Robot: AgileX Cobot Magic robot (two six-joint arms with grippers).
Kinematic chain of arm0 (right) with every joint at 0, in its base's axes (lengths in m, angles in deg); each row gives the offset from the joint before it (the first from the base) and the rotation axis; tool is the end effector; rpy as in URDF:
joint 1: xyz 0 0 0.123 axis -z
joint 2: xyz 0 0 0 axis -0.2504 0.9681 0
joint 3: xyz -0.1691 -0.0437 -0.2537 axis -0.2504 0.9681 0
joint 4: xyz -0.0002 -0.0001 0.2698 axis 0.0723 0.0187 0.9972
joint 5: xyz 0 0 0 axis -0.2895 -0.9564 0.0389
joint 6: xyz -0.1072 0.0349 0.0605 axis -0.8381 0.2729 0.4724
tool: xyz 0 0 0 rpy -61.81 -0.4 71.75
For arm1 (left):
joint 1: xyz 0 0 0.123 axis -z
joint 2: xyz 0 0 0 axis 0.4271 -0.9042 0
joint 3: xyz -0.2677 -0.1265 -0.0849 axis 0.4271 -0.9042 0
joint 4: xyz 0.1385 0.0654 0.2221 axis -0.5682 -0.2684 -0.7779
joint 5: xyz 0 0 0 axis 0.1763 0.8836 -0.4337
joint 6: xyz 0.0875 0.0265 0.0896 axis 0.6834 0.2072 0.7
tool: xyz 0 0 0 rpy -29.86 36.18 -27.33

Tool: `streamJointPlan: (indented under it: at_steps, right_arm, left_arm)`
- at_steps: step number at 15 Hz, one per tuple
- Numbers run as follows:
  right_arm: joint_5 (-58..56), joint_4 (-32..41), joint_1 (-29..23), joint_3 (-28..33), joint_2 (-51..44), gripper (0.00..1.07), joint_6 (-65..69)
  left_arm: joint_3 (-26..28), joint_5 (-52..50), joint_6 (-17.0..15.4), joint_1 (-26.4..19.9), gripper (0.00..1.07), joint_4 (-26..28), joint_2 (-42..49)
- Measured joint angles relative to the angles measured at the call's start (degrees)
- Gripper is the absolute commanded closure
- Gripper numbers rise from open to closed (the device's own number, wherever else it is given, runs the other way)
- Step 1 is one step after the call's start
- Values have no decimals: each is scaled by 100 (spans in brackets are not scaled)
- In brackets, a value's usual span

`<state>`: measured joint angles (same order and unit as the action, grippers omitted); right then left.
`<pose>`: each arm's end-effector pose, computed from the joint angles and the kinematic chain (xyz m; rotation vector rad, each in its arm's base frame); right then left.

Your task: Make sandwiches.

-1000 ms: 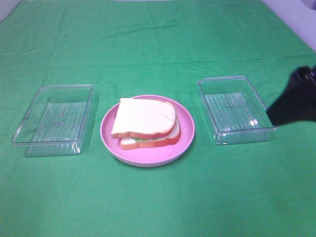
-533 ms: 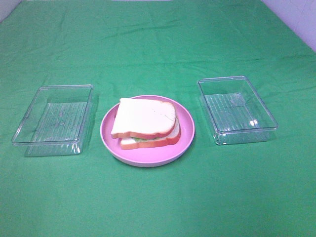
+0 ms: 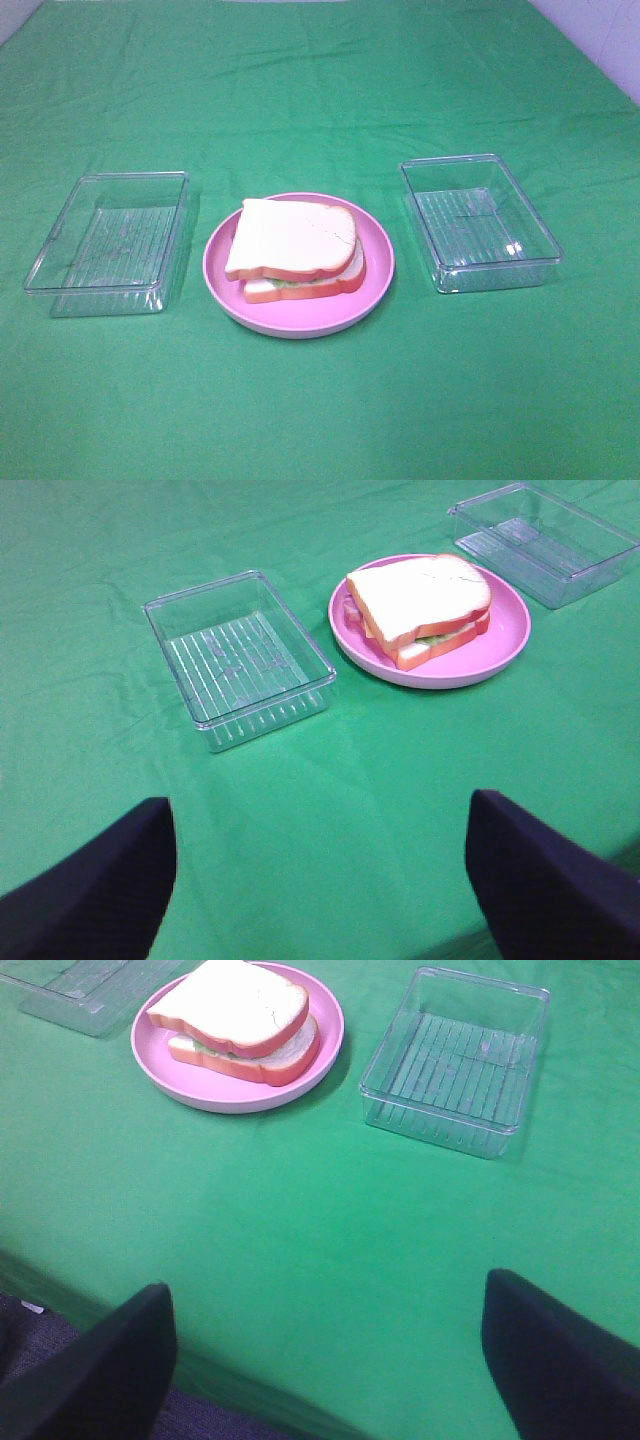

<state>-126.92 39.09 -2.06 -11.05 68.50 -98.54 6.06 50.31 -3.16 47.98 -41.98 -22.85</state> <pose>0.0281 0.0240 0.2686 -0.5212 2.0857 0.2149 0.0183 -0.0112 0.2746 0.3971 1.9745 -0.2877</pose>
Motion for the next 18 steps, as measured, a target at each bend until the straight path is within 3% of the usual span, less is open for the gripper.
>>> streamJointPlan:
  at_steps: [10, 13, 14, 15, 18]
  right_arm:
    - [0, 6, 46, 0, 0, 31, -11]
    - [0, 6, 682, 0, -6, 31, -11]
    - [0, 6, 1369, 0, -6, 31, -11]
    - [0, 6, 1576, 0, -6, 31, -11]
    - [0, 11, 1644, 0, -120, 31, -11]
  left_arm:
    - [0, 0, 0, -52, 31, 0, 0]
    - [0, 0, 0, -819, 31, -6, 0]
    - [0, 0, 0, -1570, 31, -6, 0]
    - [0, 0, 0, -1851, 31, -6, 0]
    - [0, 0, 0, -2212, 31, -6, 0]
